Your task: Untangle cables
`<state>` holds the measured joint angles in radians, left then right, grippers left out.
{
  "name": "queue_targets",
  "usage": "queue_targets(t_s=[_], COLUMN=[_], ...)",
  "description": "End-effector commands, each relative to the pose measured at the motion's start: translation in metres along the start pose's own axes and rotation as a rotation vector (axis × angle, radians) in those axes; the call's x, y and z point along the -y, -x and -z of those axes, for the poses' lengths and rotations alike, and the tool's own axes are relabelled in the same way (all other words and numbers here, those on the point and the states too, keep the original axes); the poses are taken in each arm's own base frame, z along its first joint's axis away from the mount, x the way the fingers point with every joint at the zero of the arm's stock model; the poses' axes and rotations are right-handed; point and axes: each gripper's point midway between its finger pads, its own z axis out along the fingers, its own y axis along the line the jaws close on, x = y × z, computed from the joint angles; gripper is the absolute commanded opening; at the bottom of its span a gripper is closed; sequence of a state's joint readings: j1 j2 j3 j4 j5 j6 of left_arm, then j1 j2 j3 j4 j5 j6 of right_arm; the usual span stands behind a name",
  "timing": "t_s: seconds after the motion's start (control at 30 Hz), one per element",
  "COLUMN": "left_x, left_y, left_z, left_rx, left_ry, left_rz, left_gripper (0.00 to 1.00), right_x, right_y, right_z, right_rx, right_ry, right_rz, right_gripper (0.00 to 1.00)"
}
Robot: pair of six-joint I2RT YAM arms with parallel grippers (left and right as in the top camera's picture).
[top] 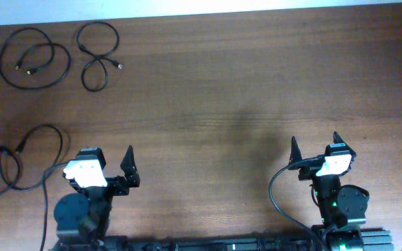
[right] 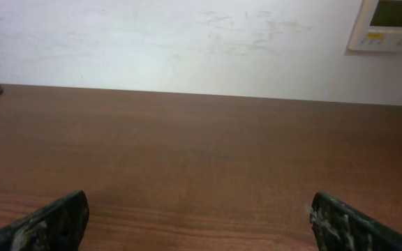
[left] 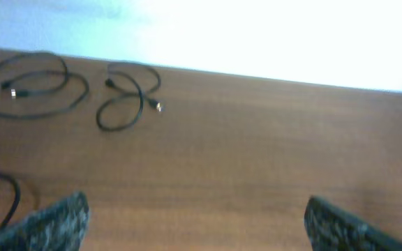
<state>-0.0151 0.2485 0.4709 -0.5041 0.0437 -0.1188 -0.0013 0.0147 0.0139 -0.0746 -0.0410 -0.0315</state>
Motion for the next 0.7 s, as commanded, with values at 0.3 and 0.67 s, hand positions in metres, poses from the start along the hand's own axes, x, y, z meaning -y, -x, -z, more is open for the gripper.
queue_targets(t_s=[0.3, 0.67], left_x=[-0.006, -0.011], left_y=[-0.014, -0.026], left_z=[-0.019, -0.027], left_rx=[0.246, 0.317], left_ry=[-0.002, 0.006], left_rz=[-0.041, -0.046], left_gripper=[0.99, 0.99], right_x=[0.003, 0.003], right_y=[-0.003, -0.003], right_z=[0.0, 0.0], right_rx=[-0.002, -0.002], right_ry=[-0.016, -0.016], right_rz=[0.005, 0.005], right_gripper=[0.98, 0.98])
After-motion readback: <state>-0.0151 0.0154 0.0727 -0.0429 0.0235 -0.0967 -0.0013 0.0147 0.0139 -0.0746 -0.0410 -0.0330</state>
